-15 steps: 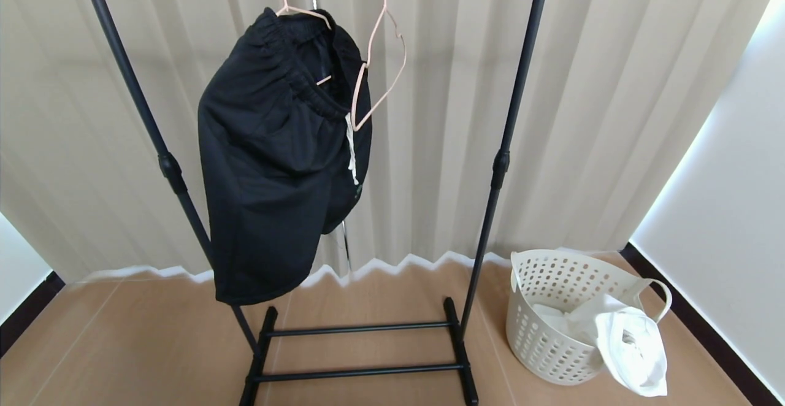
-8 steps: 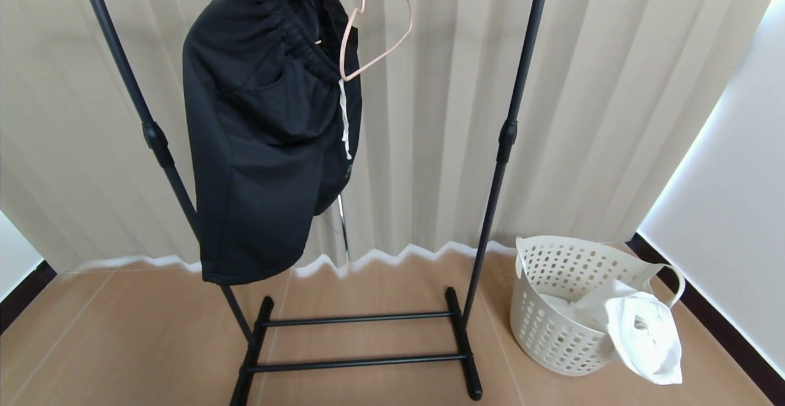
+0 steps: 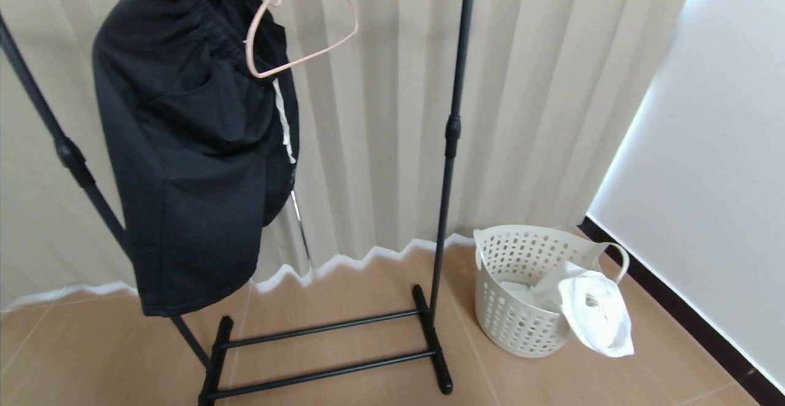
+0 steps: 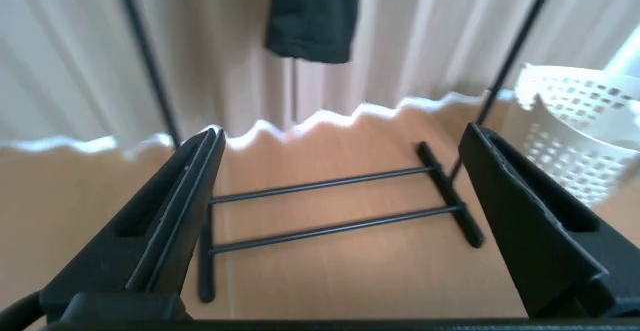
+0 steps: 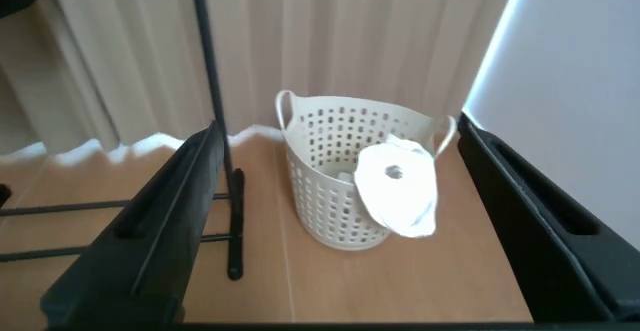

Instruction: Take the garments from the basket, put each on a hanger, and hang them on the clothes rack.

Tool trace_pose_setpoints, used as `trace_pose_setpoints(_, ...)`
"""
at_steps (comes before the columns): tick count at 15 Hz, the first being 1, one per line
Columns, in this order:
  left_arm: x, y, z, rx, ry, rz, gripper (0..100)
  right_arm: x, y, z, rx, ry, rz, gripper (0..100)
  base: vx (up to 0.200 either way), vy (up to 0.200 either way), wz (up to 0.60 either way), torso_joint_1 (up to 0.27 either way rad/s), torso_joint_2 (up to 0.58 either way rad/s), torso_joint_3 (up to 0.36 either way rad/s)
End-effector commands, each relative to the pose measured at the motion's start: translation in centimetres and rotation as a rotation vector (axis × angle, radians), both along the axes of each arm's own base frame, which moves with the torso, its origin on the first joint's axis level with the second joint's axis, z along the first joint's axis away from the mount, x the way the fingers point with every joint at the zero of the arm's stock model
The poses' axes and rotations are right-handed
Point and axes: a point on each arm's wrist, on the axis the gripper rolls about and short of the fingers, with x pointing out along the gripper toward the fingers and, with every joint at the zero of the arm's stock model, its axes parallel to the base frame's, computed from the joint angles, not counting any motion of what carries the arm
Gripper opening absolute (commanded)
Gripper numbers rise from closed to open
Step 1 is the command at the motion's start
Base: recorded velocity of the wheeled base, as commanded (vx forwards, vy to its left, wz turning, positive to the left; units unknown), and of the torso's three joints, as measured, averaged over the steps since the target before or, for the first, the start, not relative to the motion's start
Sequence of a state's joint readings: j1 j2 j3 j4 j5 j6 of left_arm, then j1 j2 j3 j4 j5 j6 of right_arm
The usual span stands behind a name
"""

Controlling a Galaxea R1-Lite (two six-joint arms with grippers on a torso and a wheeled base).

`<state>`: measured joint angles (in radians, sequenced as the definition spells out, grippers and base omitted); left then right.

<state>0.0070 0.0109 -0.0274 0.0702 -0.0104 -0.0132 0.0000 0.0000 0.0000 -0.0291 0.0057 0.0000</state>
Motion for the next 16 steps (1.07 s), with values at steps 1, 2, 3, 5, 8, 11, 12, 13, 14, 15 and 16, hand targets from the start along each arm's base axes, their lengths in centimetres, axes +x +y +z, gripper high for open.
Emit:
trace_pose_setpoints(1,0.01,0.0,0.0,-0.001,0.002,0.0,100,0.01,0.0,0.0,0.0,0.002,0.0,100,0.0,-0.2,0.0,-0.002,0.0,0.007)
trace_pose_setpoints(2,0.01,0.0,0.0,-0.001,0.002,0.0,100,0.01,0.0,0.0,0.0,0.002,-0.001,100,0.0,-0.2,0.0,0.007,0.01,0.007)
trace_pose_setpoints(3,0.01,0.0,0.0,-0.001,0.002,0.0,100,0.01,0.0,0.0,0.0,0.002,0.0,100,0.0,-0.2,0.0,-0.002,0.0,0.002)
trace_pose_setpoints(5,0.01,0.0,0.0,-0.001,0.002,0.0,100,0.01,0.0,0.0,-0.002,0.002,0.0,100,0.0,-0.2,0.0,-0.002,0.0,0.005)
trace_pose_setpoints(8,0.01,0.0,0.0,-0.001,0.002,0.0,100,0.01,0.0,-0.01,0.0,0.003,0.0,100,0.0,-0.2,0.0,0.004,0.0,0.002)
trace_pose_setpoints(11,0.01,0.0,0.0,-0.001,0.002,0.0,100,0.01,0.0,0.0,0.002,0.002,0.0,100,0.0,-0.2,0.0,0.002,0.0,0.001)
trace_pose_setpoints(12,0.01,0.0,0.0,-0.002,0.002,0.0,100,0.0,0.0,-0.02,0.002,0.002,0.0,100,0.2,-0.2,0.0,-0.002,0.0,0.002)
trace_pose_setpoints(13,0.01,0.0,0.0,-0.002,0.002,0.0,100,0.01,0.0,-0.01,0.002,0.003,0.0,100,0.2,0.0,0.0,0.002,0.0,-0.002)
trace_pose_setpoints(14,0.01,0.0,0.0,-0.002,0.002,0.0,100,0.0,0.0,-0.02,0.0,0.002,0.0,100,0.2,0.0,0.0,-0.007,0.0,0.002)
trace_pose_setpoints(15,0.01,0.0,0.0,-0.002,0.002,0.0,100,0.0,0.0,-0.02,0.0,0.002,0.0,100,0.2,0.0,0.0,0.007,0.01,0.007)
trace_pose_setpoints(16,0.01,0.0,0.0,-0.002,0.002,0.0,100,0.01,0.0,0.0,0.0,0.002,0.0,100,0.2,0.0,0.0,-0.007,0.0,-0.002)
